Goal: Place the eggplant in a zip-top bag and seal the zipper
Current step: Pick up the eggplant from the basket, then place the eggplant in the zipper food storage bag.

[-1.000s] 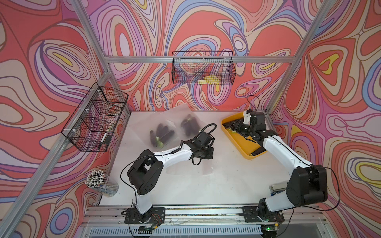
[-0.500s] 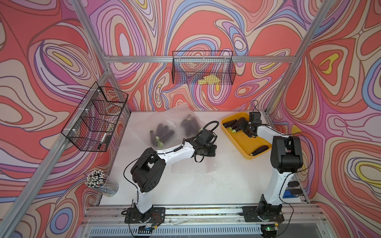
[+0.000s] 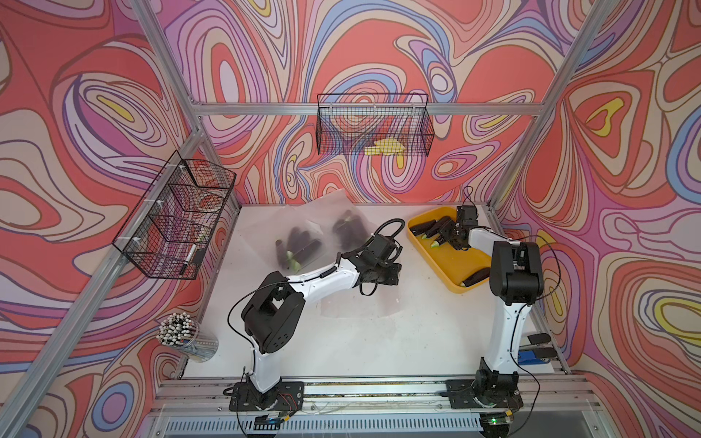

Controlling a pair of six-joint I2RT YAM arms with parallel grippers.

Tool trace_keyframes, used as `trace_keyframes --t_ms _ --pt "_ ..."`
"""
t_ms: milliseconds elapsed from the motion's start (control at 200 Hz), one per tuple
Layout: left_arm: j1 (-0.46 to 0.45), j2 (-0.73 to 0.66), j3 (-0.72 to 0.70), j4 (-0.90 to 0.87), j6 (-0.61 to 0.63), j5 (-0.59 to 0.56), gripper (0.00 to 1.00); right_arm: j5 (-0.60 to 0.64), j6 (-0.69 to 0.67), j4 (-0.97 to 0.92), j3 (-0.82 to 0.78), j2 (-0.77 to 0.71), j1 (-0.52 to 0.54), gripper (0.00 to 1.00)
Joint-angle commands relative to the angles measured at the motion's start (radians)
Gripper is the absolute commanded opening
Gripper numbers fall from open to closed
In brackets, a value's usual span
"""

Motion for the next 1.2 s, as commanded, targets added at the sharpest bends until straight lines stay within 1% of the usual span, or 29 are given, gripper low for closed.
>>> trace_keyframes --t_ms 0,130,225,366,431,521,606,666,726,746,791,856,941,1027,1097,1192 --pt "-0.002 0.019 0.003 -0.010 0.023 0.022 0.00 -0.003 0.020 0.013 -0.001 0.038 -0.006 0.54" --pt "0.002 0.028 -0.012 0.007 0.014 0.040 0.00 -0.004 0.018 0.040 -0.060 -0.009 -0.006 0.41" --pt "0.008 0.054 0.002 0.010 -0.005 0.080 0.00 -0.007 -0.033 0.051 -0.111 -0.079 -0.006 0.35" --pt "0.010 0.064 0.003 0.011 -0.010 0.093 0.00 -0.035 -0.110 0.064 -0.195 -0.207 -0.006 0.32" --pt "0.012 0.061 -0.003 0.011 -0.006 0.092 0.00 -0.060 -0.132 0.079 -0.242 -0.275 -0.006 0.29" --pt "0.015 0.054 -0.014 0.010 -0.003 0.093 0.00 -0.087 -0.156 0.100 -0.297 -0.357 -0.006 0.28" --pt "0.021 0.046 -0.021 0.010 -0.010 0.099 0.00 -0.144 -0.167 0.101 -0.324 -0.405 -0.004 0.28" --pt "0.026 0.047 -0.016 0.010 -0.011 0.115 0.00 -0.194 -0.180 0.109 -0.344 -0.476 0.007 0.28" --pt "0.035 0.049 -0.015 0.011 -0.020 0.152 0.00 -0.253 -0.198 0.135 -0.378 -0.538 0.035 0.28" --pt "0.038 0.050 -0.015 0.044 -0.027 0.169 0.00 -0.276 -0.200 0.149 -0.391 -0.560 0.046 0.28" --pt "0.046 0.052 -0.016 0.059 -0.043 0.205 0.00 -0.318 -0.205 0.184 -0.426 -0.613 0.075 0.28" --pt "0.053 0.053 -0.016 0.065 -0.058 0.241 0.00 -0.330 -0.218 0.252 -0.494 -0.695 0.141 0.28" --pt "0.054 0.047 -0.013 0.053 -0.056 0.252 0.00 -0.329 -0.211 0.356 -0.574 -0.778 0.230 0.28" --pt "0.055 0.038 -0.017 0.049 -0.056 0.258 0.00 -0.330 -0.165 0.489 -0.646 -0.803 0.298 0.29" --pt "0.059 0.035 -0.022 0.051 -0.063 0.265 0.00 -0.319 -0.144 0.582 -0.697 -0.793 0.346 0.29" --pt "0.066 0.026 -0.036 0.075 -0.085 0.282 0.00 -0.306 -0.140 0.652 -0.751 -0.766 0.381 0.29"
